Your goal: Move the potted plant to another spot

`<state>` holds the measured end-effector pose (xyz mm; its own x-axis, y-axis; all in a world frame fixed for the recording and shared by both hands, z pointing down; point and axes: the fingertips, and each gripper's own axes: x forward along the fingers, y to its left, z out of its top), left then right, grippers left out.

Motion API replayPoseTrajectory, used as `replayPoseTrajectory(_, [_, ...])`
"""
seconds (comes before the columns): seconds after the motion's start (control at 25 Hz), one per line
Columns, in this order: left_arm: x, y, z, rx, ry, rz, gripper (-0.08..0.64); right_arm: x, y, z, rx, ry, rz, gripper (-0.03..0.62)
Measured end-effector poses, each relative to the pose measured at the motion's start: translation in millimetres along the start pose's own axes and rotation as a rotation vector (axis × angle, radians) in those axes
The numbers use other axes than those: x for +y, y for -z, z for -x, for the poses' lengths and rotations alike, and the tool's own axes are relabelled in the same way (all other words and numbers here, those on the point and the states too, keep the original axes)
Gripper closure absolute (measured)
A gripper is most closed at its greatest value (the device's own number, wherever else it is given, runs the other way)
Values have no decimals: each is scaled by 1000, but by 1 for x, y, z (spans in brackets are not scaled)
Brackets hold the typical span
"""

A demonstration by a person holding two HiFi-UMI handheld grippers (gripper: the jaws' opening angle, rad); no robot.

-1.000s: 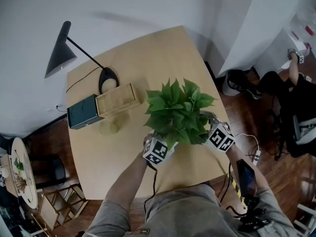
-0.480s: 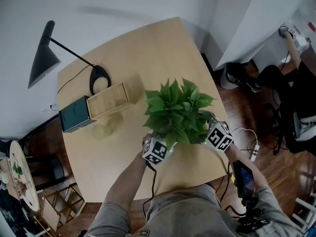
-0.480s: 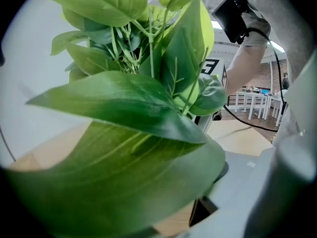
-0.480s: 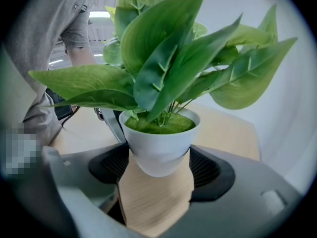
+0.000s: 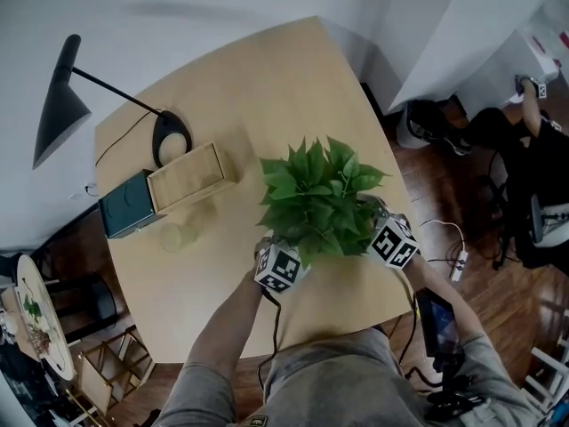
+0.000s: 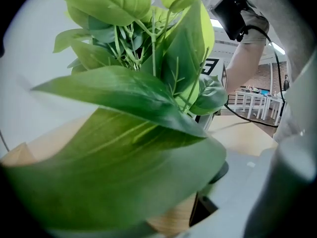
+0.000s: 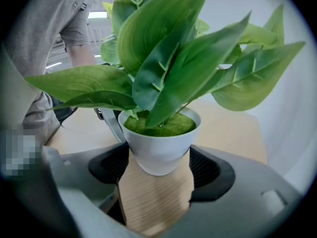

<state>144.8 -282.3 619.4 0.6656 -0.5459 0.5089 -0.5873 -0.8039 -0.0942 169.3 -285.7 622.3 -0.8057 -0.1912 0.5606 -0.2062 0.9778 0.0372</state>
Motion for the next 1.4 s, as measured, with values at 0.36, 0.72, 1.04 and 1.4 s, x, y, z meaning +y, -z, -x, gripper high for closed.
replayPoseTrajectory(0.36, [-3,2,-2,19,5,-7,221,1,4,-1,8,-6,-9,202])
replayPoseTrajectory(0.72, [0,4,-1,27,-7,-12,219,0,5,-4,-2,-11,-4,201])
replayPoseTrajectory(1.04, [2,10,3,28,-59,10,219,1,7,-3,-12,-23,6,199])
replayPoseTrajectory(1.4, [-4,25,22,43,-118,45,219,12,22,8,-11,-15,-12,181])
